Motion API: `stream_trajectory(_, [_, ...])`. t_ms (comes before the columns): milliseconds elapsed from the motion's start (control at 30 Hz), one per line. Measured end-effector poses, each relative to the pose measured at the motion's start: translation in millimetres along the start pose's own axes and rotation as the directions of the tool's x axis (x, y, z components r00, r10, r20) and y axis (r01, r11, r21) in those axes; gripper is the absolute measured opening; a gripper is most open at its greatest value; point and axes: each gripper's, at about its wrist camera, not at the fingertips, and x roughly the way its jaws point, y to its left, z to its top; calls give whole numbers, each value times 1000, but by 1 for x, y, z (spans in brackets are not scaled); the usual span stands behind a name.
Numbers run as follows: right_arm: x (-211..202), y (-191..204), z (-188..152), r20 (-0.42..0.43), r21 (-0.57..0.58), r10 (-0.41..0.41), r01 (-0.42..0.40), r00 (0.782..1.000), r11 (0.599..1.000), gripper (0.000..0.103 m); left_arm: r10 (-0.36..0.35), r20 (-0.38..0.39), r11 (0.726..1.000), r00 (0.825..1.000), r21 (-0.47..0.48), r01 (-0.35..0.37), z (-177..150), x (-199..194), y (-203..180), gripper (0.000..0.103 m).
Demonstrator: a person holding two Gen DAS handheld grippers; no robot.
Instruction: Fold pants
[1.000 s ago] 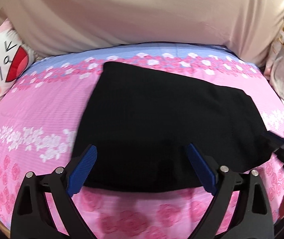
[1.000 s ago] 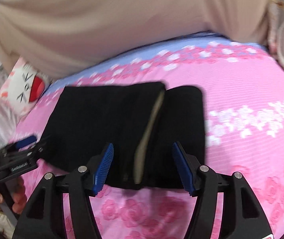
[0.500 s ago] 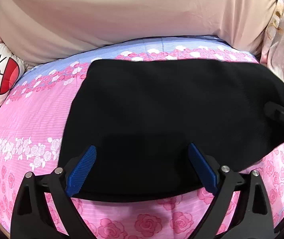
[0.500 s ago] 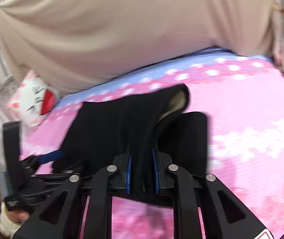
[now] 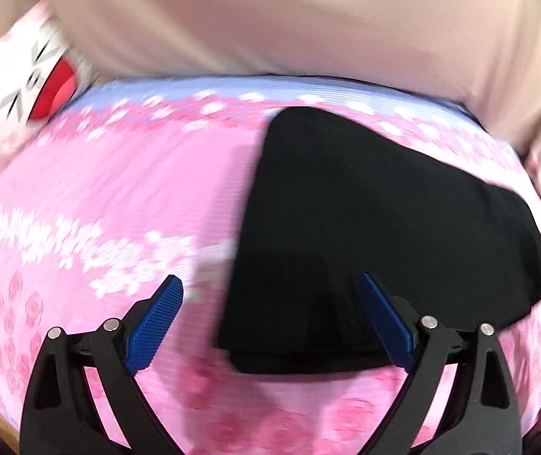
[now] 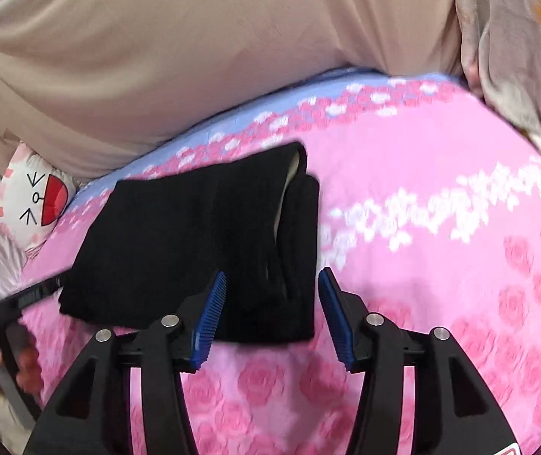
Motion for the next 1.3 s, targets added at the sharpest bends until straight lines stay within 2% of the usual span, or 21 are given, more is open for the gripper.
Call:
stream_trajectory(33, [-1,-4,-5,-8,11,19,-19,1000,1000,55,-5,-10,1000,1000,-27,5,1,4,9,91])
stream_trajectory(100, [4,-4,-10,-16,28,42,-42,999,999,63,-60,-61,995,996,-79,55,3,20,27,91])
stream_trajectory(167, [7,-5,-14,-16,47,58,-57,998,997,70,-174,-116,980,978,-120,160,2,37,36,91])
stream_trajectory(233, [14,-5,-14,-15,66,61,-60,998,996,75,-222,-149,967,963,-158,199,-1,47,38,93])
stream_trajectory(267, [17,-5,-13,-16,71,62,-60,998,996,77,-219,-124,970,968,-137,202,-1,47,35,93])
stream_trajectory(367, [30,-10,-13,-43,107,71,-66,997,992,78,-212,-113,974,971,-101,201,-3,48,23,91])
stream_trajectory(400, [37,-15,-15,-53,141,94,-85,994,986,76,-222,-106,973,969,-92,213,-3,47,19,81])
stream_trajectory(433, [37,-16,-16,-36,154,103,-97,994,983,71,-241,-106,969,965,-77,233,-4,47,14,62])
stream_trajectory(467, [38,-16,-16,-33,150,105,-99,994,984,56,-256,-112,966,960,-70,250,-4,45,10,57])
stream_trajectory(500, [37,-15,-14,-34,156,119,-113,992,981,40,-254,-110,966,961,-68,248,-5,41,8,42])
stream_trajectory(533, [34,-14,-13,-28,167,141,-135,990,977,38,-265,-105,964,958,-58,261,-5,35,7,25])
stream_trajectory(633, [14,1,-7,-1,107,135,-134,991,985,32,-277,-89,961,957,-30,275,-2,12,6,19])
stream_trajectory(767, [-19,19,-10,14,41,145,-145,989,989,32,-301,-75,953,951,3,302,-10,-30,10,19])
stream_trajectory(933, [-57,20,-52,-55,21,145,-144,988,989,34,-308,-104,949,946,38,313,-52,-73,22,19])
stream_trajectory(967, [-58,18,-61,-73,22,134,-133,988,991,38,-289,-113,954,951,45,295,-67,-80,23,19])
stream_trajectory(1000, [-57,14,-74,-95,34,109,-107,989,994,48,-277,-115,958,954,48,284,-75,-82,23,20])
stream_trajectory(1067, [-53,9,-90,-101,18,17,-15,995,1000,57,-238,-123,966,964,70,247,-91,-81,20,26])
stream_trajectory(1100, [-57,7,-94,-73,4,-22,23,997,1000,59,-211,-117,973,971,66,219,-95,-83,19,29])
stream_trajectory(1200, [-88,14,-84,31,-19,-41,42,999,999,59,-141,-55,987,989,68,144,-90,-99,13,34])
stream_trajectory(1267, [-100,23,-75,71,-61,-43,47,997,997,59,-125,15,987,992,100,123,-85,-113,6,56])
stream_trajectory(1300, [-103,29,-68,87,-86,-40,47,995,995,59,-119,48,987,992,110,113,-84,-119,1,70])
